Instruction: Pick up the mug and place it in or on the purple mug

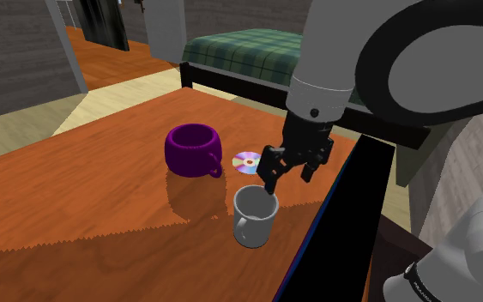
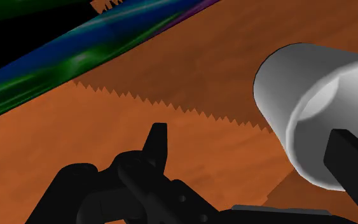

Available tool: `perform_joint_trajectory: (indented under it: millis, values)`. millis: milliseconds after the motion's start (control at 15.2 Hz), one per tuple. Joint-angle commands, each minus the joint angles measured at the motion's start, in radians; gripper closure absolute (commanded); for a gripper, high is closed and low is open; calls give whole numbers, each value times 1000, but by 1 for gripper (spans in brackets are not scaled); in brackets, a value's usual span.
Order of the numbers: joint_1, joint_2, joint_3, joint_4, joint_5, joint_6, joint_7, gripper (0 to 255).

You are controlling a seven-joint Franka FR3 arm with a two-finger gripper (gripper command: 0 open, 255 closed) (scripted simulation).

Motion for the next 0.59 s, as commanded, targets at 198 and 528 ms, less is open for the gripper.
perform_joint_trajectory:
  millis: [198,528]
  values:
    - [-1,60,70,9,15,82,70,0]
    - [-1,83,92,-40,23,154,70,0]
